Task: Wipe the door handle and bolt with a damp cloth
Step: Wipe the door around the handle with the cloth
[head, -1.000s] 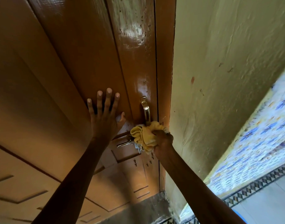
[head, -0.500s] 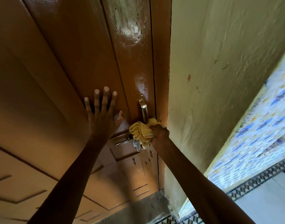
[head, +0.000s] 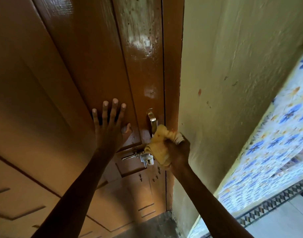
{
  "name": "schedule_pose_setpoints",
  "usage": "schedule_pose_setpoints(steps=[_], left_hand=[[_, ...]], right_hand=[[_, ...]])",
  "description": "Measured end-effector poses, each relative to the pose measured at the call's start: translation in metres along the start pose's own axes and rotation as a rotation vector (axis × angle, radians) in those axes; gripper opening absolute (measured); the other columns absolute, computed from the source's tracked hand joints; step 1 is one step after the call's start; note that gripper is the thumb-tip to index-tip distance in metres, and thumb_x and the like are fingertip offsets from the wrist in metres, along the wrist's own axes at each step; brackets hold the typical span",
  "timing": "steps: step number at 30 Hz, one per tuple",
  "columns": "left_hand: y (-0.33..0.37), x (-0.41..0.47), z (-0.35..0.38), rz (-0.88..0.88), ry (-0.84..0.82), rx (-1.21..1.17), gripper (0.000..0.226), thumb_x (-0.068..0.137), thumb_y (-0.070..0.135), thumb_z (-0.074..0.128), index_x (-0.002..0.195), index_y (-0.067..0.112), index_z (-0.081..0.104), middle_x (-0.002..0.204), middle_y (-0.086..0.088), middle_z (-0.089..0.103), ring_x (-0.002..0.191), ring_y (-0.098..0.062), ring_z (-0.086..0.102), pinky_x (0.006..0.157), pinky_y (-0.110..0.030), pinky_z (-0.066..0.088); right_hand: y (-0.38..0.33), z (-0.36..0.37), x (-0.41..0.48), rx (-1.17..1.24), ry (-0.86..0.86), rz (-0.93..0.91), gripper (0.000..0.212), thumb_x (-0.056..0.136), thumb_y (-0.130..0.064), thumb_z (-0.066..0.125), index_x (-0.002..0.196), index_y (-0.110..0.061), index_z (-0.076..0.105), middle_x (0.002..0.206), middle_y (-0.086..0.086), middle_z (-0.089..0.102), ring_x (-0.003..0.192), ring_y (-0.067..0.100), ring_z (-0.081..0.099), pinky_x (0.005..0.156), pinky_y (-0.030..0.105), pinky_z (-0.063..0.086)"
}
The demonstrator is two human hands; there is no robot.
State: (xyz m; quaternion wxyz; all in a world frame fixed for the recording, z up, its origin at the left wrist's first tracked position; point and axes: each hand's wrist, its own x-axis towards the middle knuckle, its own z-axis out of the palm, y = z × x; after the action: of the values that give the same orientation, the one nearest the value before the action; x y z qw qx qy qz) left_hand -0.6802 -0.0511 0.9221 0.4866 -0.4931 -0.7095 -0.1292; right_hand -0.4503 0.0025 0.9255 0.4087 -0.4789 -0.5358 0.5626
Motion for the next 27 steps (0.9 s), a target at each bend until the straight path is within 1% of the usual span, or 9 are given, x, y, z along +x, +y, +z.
schedule_pose_setpoints(steps=[2, 4, 6, 8, 13, 15, 18, 23, 27], left_hand=[[0.000, 0.000, -0.001, 0.003, 0.000, 0.008, 0.076, 0.097, 0.056, 0.040, 0.158, 0.021, 0.012, 0.165, -0.005, -0.014, 0.152, -0.029, -0.012, 0.120, -0.057, -0.006], [0.001, 0.000, -0.002, 0.008, 0.008, 0.008, 0.075, 0.098, 0.055, 0.038, 0.158, 0.021, 0.011, 0.165, -0.005, -0.013, 0.152, -0.029, -0.011, 0.121, -0.057, -0.006], [0.001, 0.001, -0.004, 0.012, 0.018, -0.001, 0.074, 0.098, 0.055, 0.038, 0.158, 0.021, 0.010, 0.165, -0.005, -0.011, 0.152, -0.028, -0.010, 0.121, -0.057, -0.004], [0.001, 0.001, -0.005, 0.005, 0.026, -0.011, 0.074, 0.097, 0.054, 0.040, 0.158, 0.022, 0.012, 0.166, -0.005, -0.006, 0.152, -0.028, -0.008, 0.121, -0.057, -0.001], [0.000, 0.001, -0.006, 0.006, 0.051, -0.029, 0.072, 0.096, 0.053, 0.044, 0.156, 0.021, 0.023, 0.162, -0.008, 0.018, 0.153, -0.026, -0.003, 0.122, -0.056, 0.003], [-0.002, 0.001, -0.005, 0.008, 0.056, -0.030, 0.071, 0.096, 0.054, 0.043, 0.156, 0.021, 0.024, 0.162, -0.008, 0.020, 0.153, -0.026, -0.003, 0.122, -0.055, 0.002], [-0.003, 0.000, -0.004, 0.006, 0.037, -0.024, 0.073, 0.095, 0.054, 0.045, 0.157, 0.022, 0.023, 0.162, -0.008, 0.020, 0.153, -0.026, -0.004, 0.122, -0.055, 0.003], [-0.004, 0.000, -0.007, 0.010, 0.027, -0.024, 0.073, 0.094, 0.054, 0.048, 0.156, 0.022, 0.025, 0.162, -0.008, 0.022, 0.153, -0.026, -0.001, 0.122, -0.055, 0.007], [-0.004, 0.000, -0.008, 0.019, 0.029, -0.011, 0.070, 0.097, 0.055, 0.042, 0.156, 0.022, 0.027, 0.162, -0.008, 0.023, 0.153, -0.025, -0.002, 0.122, -0.054, 0.005]], right_hand=[[-0.008, -0.004, 0.002, -0.358, 0.049, -0.470, 0.034, 0.080, -0.003, 0.065, 0.110, -0.017, 0.067, 0.103, -0.003, 0.067, 0.096, 0.011, 0.061, 0.085, 0.024, 0.050], [-0.020, -0.003, 0.000, -0.659, 0.079, -0.942, 0.045, 0.073, -0.004, 0.063, 0.115, -0.018, 0.067, 0.115, 0.000, 0.067, 0.105, 0.019, 0.059, 0.089, 0.032, 0.049], [-0.025, 0.009, 0.007, -0.927, 0.088, -1.251, 0.041, 0.076, -0.014, 0.052, 0.113, -0.017, 0.069, 0.117, 0.004, 0.069, 0.108, 0.030, 0.062, 0.093, 0.044, 0.049], [-0.017, 0.024, 0.011, -1.194, 0.030, -1.421, 0.039, 0.082, -0.017, 0.045, 0.111, -0.015, 0.070, 0.119, 0.007, 0.069, 0.113, 0.034, 0.062, 0.100, 0.052, 0.046], [-0.011, 0.027, 0.026, -1.688, -0.101, -1.610, 0.041, 0.086, -0.012, 0.037, 0.105, -0.011, 0.073, 0.120, 0.010, 0.067, 0.124, 0.035, 0.055, 0.107, 0.052, 0.041], [-0.011, 0.027, 0.027, -1.778, -0.129, -1.647, 0.035, 0.086, -0.014, 0.043, 0.101, -0.010, 0.074, 0.118, 0.011, 0.068, 0.123, 0.035, 0.055, 0.108, 0.050, 0.040], [0.002, 0.031, 0.027, -1.954, -0.174, -1.592, 0.028, 0.085, -0.024, 0.059, 0.105, -0.010, 0.073, 0.118, 0.014, 0.068, 0.120, 0.035, 0.057, 0.111, 0.050, 0.036], [0.005, 0.042, 0.015, -2.057, -0.227, -1.464, 0.028, 0.081, -0.027, 0.068, 0.104, -0.012, 0.071, 0.113, 0.011, 0.071, 0.116, 0.031, 0.060, 0.110, 0.048, 0.036], [-0.039, 0.036, 0.017, -1.847, -0.104, -1.564, 0.032, 0.073, -0.024, 0.074, 0.104, -0.017, 0.072, 0.112, 0.002, 0.072, 0.119, 0.026, 0.057, 0.114, 0.048, 0.030]])
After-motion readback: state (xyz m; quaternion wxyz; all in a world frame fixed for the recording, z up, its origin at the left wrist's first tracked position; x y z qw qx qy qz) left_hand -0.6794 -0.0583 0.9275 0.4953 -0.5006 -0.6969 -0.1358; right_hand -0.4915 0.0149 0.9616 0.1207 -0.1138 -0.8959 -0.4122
